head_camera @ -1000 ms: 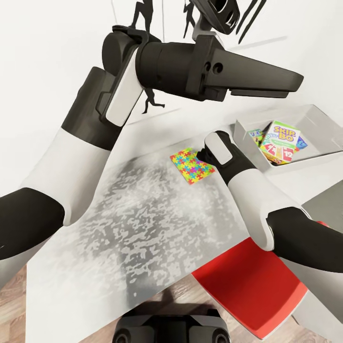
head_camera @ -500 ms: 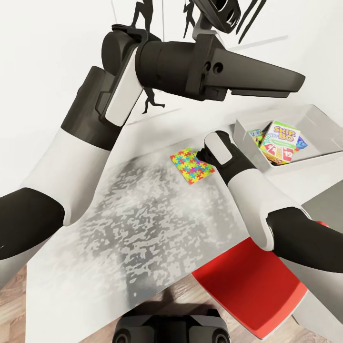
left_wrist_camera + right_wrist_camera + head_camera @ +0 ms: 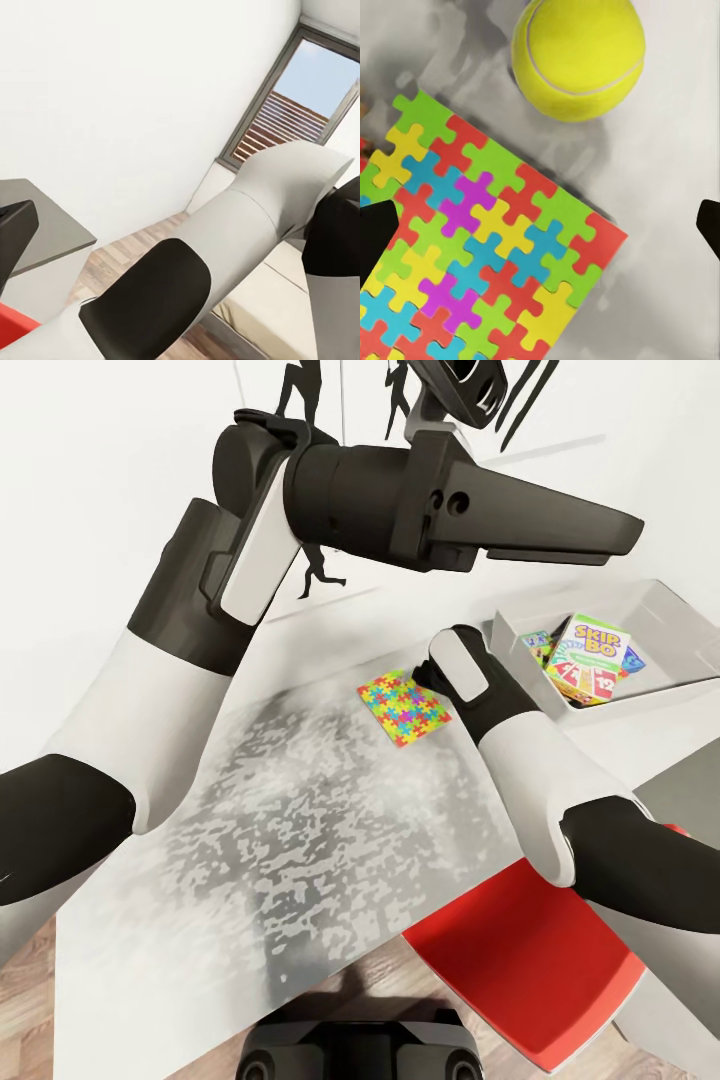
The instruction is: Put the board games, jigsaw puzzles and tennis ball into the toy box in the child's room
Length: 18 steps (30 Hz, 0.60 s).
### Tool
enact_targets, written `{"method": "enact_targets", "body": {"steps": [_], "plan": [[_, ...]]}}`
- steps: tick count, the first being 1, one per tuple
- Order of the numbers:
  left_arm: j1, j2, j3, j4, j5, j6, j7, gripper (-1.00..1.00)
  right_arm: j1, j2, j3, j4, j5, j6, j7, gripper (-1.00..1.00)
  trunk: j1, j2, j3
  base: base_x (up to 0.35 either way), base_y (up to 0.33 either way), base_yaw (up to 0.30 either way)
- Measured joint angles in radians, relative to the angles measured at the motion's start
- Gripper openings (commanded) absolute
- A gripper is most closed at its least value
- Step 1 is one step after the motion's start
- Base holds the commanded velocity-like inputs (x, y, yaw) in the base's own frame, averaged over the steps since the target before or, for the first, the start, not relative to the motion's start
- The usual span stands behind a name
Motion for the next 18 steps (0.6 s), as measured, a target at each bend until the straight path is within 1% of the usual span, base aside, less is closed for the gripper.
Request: {"method": "enact_targets", "body": {"steps": [6,12,14,18], "plan": [[0.0,0.0,0.0,-0.002,0.001,0.0,0.0,1.0,0.0,0.001,0.003,-0.009,0.003,-0.005,0.0,1.0,0.0,0.0,0.0,0.0,0.0,0.0],[0.0,0.0,-0.001,-0.002,0.002,0.0,0.0,1.0,0.0,0.005,0.005,-0.011,0.002,-0.045,0.0,1.0,0.0,0.0,0.0,0.0,0.0,0.0],[0.0,0.0,-0.002,-0.002,0.001,0.0,0.0,1.0,0.0,0.014,0.019,-0.011,0.001,-0.053,-0.001,1.0,0.0,0.0,0.0,0.0,0.0,0.0],[0.0,0.0,-0.003,-0.002,0.001,0.0,0.0,1.0,0.0,0.014,0.063,-0.009,0.001,-0.078,-0.001,1.0,0.0,0.0,0.0,0.0,0.0,0.0]]}}
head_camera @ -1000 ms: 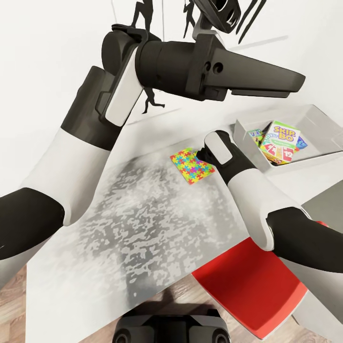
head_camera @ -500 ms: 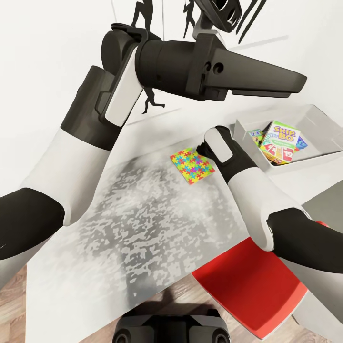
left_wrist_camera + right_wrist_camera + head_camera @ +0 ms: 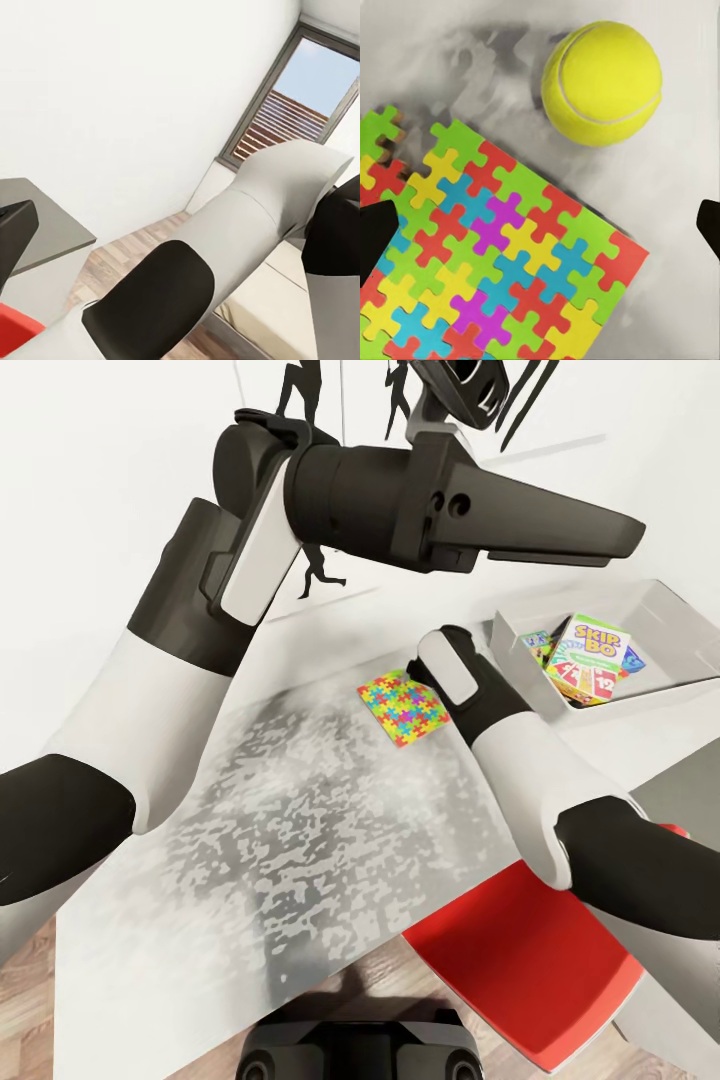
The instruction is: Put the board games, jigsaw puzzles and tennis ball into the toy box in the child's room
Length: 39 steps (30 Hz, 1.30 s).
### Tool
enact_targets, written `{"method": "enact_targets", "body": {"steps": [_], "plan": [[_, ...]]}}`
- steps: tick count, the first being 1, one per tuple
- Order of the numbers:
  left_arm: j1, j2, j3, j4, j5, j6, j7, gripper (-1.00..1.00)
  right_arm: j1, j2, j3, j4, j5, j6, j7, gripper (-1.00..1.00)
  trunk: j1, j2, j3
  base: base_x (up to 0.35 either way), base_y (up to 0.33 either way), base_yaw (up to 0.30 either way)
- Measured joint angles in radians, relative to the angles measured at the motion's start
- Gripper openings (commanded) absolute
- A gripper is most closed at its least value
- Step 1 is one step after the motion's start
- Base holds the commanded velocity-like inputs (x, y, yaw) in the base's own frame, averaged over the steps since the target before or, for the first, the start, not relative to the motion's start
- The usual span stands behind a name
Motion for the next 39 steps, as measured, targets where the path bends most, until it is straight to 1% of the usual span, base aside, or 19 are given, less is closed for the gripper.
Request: {"method": "enact_targets", "body": {"steps": [3,6,24,36,39], "plan": [[0.0,0.0,-0.001,0.0,-0.001,0.0,0.0,1.0,0.0,0.0,0.015,0.001,0.0,-0.021,0.0,1.0,0.0,0.0,0.0,0.0,0.0,0.0],[0.0,0.0,-0.002,0.0,-0.002,0.0,0.0,1.0,0.0,0.0,0.019,0.002,0.0,-0.028,0.0,1.0,0.0,0.0,0.0,0.0,0.0,0.0],[0.0,0.0,-0.003,0.0,-0.003,0.0,0.0,1.0,0.0,0.0,0.022,0.005,0.0,-0.036,0.0,1.0,0.0,0.0,0.001,0.0,0.0,0.0],[0.001,0.003,-0.004,-0.045,0.002,0.0,-0.001,1.0,0.0,0.0,0.02,0.006,-0.001,-0.04,0.0,1.0,0.0,0.0,-0.016,0.0,0.0,0.0],[0.001,0.011,-0.004,-0.049,0.004,0.0,-0.001,1.0,-0.002,0.0,0.02,0.003,-0.001,-0.046,0.0,1.0,0.0,0.0,-0.02,0.0,0.0,0.0]]}}
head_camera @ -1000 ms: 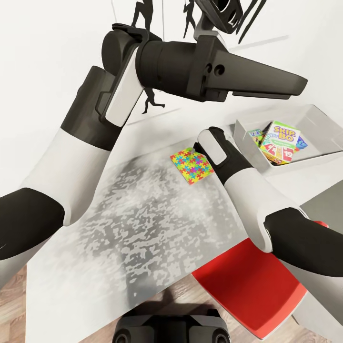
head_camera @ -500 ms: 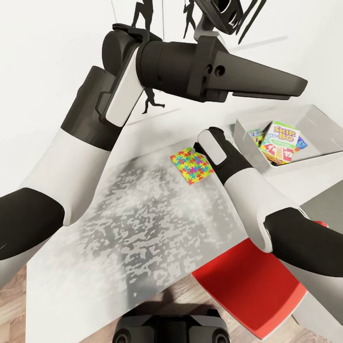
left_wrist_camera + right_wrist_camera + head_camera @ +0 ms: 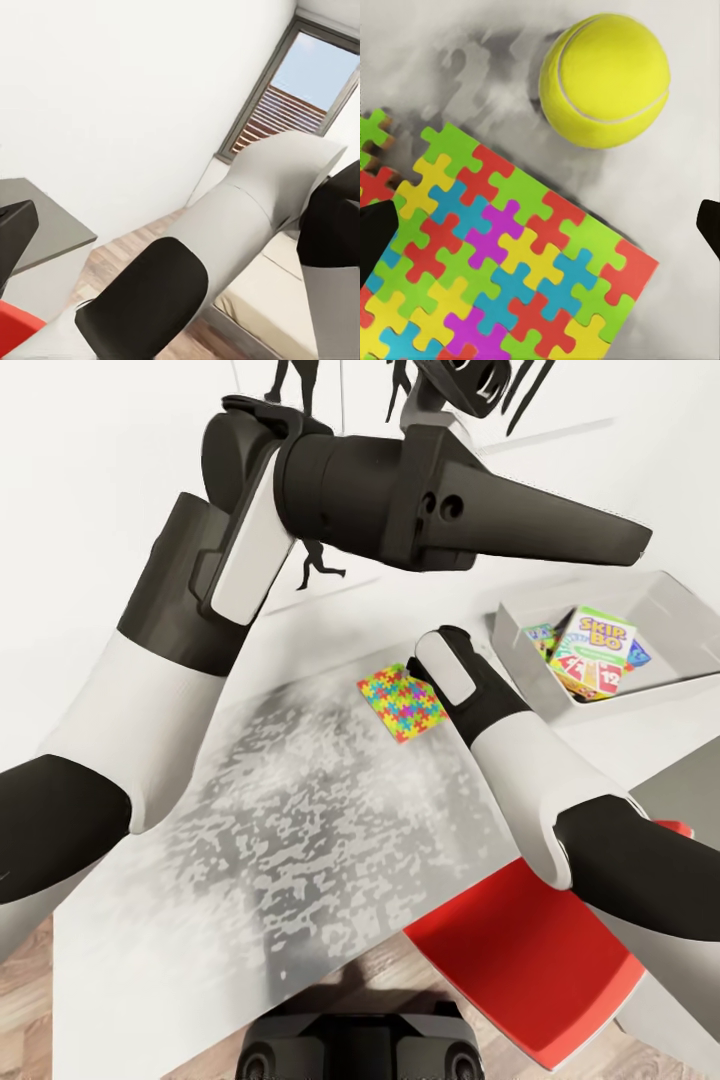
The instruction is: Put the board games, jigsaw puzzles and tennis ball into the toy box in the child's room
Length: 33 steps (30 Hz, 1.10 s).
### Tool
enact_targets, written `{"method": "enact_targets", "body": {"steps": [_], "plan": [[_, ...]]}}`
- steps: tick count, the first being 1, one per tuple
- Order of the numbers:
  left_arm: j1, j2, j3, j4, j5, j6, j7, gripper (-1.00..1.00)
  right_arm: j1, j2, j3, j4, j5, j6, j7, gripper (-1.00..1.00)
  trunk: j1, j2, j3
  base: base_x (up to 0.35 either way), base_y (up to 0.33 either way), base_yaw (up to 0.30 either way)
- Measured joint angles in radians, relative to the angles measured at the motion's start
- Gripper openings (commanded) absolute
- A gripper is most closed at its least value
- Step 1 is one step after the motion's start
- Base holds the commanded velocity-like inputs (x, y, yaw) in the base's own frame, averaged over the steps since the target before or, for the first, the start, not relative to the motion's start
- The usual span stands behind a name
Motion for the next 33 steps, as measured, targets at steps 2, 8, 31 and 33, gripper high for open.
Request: {"method": "enact_targets", "body": {"steps": [2,8,31,33], "plan": [[0.0,0.005,0.0,-0.001,0.001,0.0,0.0,1.0,-0.001,0.0,0.0,-0.001,0.0,-0.002,-0.001,1.0,0.0,0.0,-0.003,0.0,0.0,0.0],[0.0,0.025,0.0,-0.003,0.001,0.0,0.0,1.0,-0.016,0.0,0.0,-0.003,0.0,-0.004,-0.001,1.0,0.0,0.0,-0.013,0.0,0.0,0.0],[0.002,0.031,-0.001,-0.003,-0.001,0.0,0.0,1.0,-0.034,0.0,0.0,-0.003,0.0,-0.032,0.0,1.0,0.0,0.0,-0.05,0.0,0.0,0.0],[0.002,0.031,-0.001,-0.003,-0.001,0.0,0.0,1.0,-0.034,0.0,0.0,-0.003,0.0,-0.033,0.0,1.0,0.0,0.0,-0.054,0.0,0.0,0.0]]}}
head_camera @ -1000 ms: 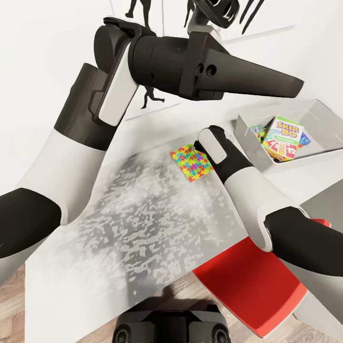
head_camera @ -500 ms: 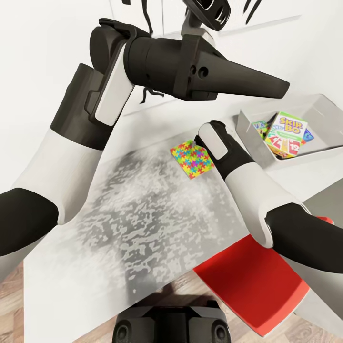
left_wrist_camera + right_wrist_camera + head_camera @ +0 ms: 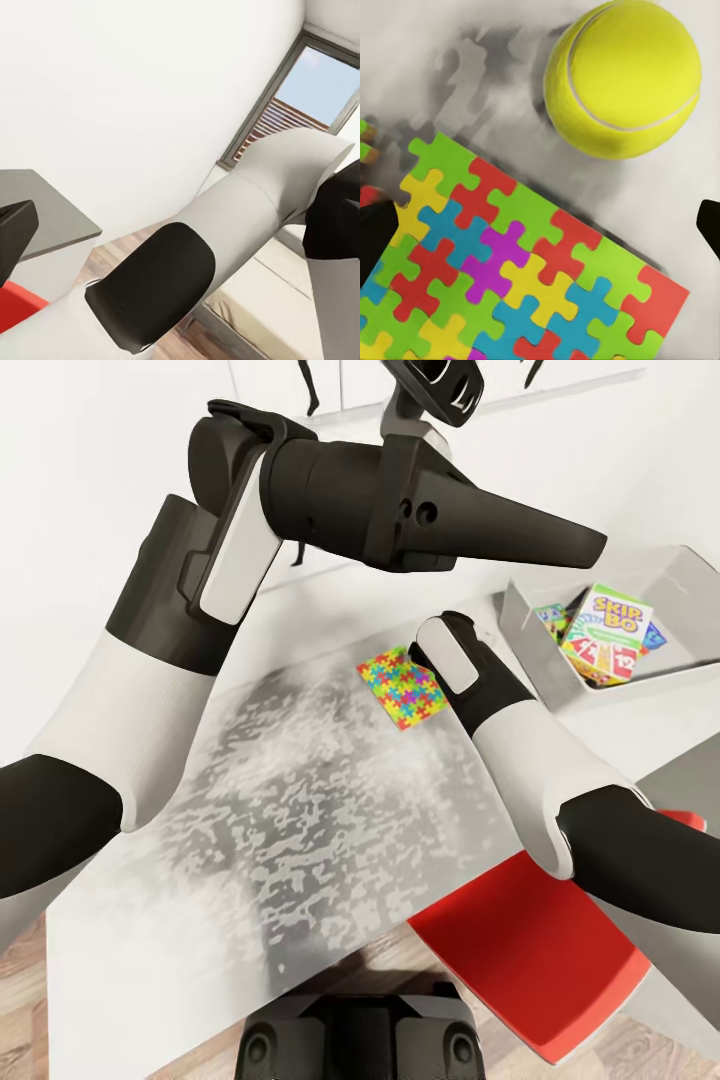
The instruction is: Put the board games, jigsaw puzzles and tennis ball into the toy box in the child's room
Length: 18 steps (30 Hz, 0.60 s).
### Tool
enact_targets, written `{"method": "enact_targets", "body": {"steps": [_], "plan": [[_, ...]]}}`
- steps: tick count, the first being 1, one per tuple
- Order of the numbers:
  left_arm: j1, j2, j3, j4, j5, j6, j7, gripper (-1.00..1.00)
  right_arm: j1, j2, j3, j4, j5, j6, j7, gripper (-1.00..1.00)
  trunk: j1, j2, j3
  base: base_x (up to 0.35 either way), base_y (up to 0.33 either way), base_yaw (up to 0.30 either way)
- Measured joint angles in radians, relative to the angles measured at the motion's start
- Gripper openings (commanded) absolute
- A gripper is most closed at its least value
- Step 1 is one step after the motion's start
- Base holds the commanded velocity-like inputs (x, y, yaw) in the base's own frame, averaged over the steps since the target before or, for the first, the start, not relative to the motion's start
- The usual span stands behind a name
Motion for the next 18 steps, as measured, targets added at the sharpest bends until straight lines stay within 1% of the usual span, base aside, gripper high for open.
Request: {"method": "enact_targets", "body": {"steps": [18], "plan": [[0.01,0.001,0.0,0.0,-0.003,0.0,0.0,1.0,0.0,0.0,0.0,0.0,0.0,0.002,0.0,1.0,0.0,0.0,-0.029,0.0,0.0,0.0]]}}
